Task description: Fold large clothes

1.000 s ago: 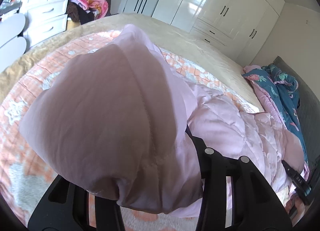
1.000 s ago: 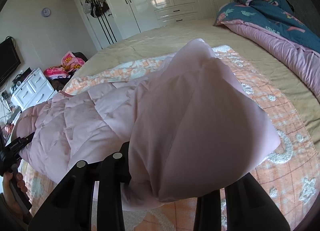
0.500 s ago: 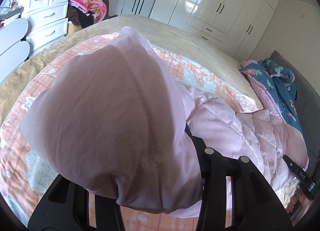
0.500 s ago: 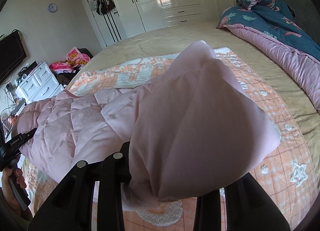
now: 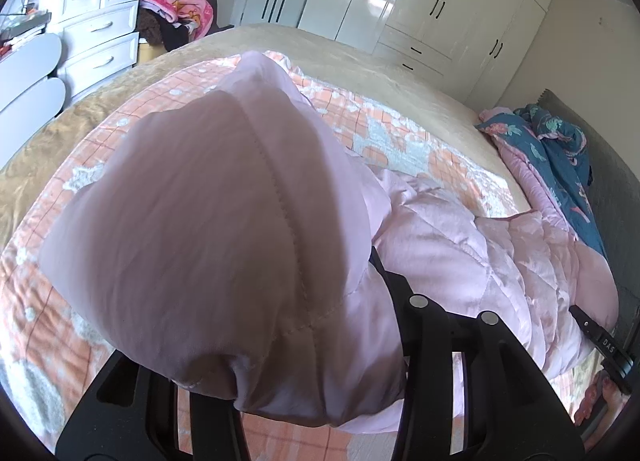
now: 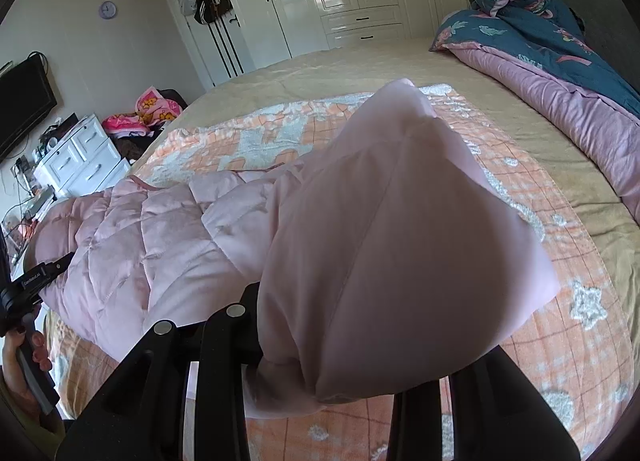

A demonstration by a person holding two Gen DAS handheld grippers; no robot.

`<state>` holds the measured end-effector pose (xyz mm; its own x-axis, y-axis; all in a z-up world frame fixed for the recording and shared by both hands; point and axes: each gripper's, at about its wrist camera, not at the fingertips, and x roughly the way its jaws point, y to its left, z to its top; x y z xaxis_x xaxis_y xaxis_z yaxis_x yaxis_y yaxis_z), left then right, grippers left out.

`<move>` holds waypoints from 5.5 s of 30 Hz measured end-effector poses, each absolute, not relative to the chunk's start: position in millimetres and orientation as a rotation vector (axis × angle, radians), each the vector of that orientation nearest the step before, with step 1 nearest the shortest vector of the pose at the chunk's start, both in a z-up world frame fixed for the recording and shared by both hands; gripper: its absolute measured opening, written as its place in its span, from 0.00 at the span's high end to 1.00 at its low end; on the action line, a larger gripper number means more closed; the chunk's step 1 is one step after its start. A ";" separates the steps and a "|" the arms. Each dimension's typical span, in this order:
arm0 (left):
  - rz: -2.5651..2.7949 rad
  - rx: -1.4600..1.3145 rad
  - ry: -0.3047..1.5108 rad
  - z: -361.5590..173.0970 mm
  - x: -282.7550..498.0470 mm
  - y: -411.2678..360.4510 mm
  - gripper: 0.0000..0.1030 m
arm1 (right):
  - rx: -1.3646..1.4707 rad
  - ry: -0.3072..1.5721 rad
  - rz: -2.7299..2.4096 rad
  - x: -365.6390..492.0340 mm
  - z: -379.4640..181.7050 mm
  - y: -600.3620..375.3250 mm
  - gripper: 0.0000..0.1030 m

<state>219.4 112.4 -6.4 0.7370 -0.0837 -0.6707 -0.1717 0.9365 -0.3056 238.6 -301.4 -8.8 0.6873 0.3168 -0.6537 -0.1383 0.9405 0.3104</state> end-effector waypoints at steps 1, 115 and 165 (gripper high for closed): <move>0.049 -0.362 0.746 -7.3 216.1 112.3 0.67 | 0.249 0.775 0.256 236.2 -10.1 -301.8 0.70; 0.062 -0.299 0.802 -9.0 78.5 108.9 0.09 | 0.357 0.791 0.138 77.6 -6.0 -355.1 0.04; -0.085 -0.155 0.641 8.1 -40.0 3.1 0.09 | 0.102 0.573 0.298 -51.7 24.4 -289.7 0.04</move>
<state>-40.0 3.1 8.1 0.7985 -0.1265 -0.5886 0.0310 0.9850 -0.1697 -51.7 -289.7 24.4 0.7985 0.3059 -0.5185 -0.2493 0.9520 0.1776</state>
